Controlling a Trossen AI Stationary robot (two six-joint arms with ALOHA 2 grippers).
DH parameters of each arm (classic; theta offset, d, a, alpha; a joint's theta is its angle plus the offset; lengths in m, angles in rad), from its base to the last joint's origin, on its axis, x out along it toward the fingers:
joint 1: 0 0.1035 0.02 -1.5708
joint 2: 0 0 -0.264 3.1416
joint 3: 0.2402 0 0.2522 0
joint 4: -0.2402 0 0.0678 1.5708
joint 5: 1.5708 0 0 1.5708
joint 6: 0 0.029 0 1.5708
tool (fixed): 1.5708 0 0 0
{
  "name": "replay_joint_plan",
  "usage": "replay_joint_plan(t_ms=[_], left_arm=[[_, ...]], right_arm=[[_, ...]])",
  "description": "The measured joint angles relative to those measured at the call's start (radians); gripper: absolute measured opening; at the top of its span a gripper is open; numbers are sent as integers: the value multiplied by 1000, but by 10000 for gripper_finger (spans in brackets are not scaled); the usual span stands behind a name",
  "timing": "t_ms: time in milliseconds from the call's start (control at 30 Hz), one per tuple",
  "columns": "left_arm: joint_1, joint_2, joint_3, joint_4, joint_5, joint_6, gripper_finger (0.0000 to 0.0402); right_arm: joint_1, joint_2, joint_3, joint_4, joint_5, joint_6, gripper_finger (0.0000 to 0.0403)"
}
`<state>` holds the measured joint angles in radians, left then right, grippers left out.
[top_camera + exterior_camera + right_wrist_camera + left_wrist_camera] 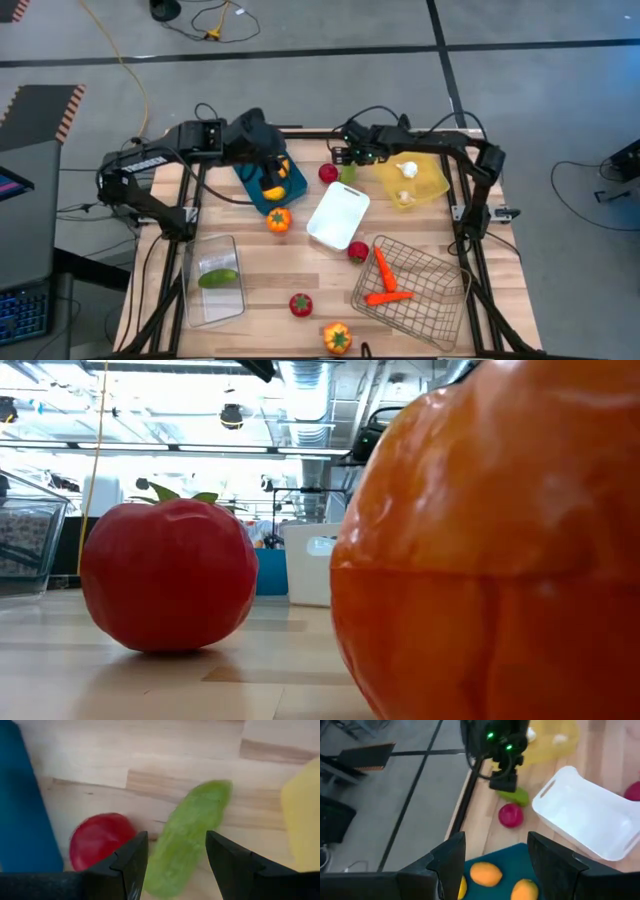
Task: Sort produce into baskets
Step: Put the green cucumber into the transparent bin
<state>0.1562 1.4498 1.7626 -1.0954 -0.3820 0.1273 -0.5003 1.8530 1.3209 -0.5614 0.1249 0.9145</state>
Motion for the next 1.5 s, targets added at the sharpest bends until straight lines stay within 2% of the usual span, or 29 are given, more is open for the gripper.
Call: replay_joint_plan(t_ms=[233,500,900,1000,1267,1500], left_arm=[[20,0,0,2,63,50,200],[25,1,0,2,64,100,201],[35,1,0,2,116,117,201],[35,1,0,2,115,117,201],[35,0,0,2,112,117,201],[38,-63,-1,-1,109,115,201]], right_arm=[[18,20,0,-38,8,94,227],[20,73,1,-19,9,157,227],[22,108,4,-8,9,152,225],[22,109,4,-14,6,131,208],[21,110,2,-9,2,127,126],[21,106,1,-9,0,124,115]])
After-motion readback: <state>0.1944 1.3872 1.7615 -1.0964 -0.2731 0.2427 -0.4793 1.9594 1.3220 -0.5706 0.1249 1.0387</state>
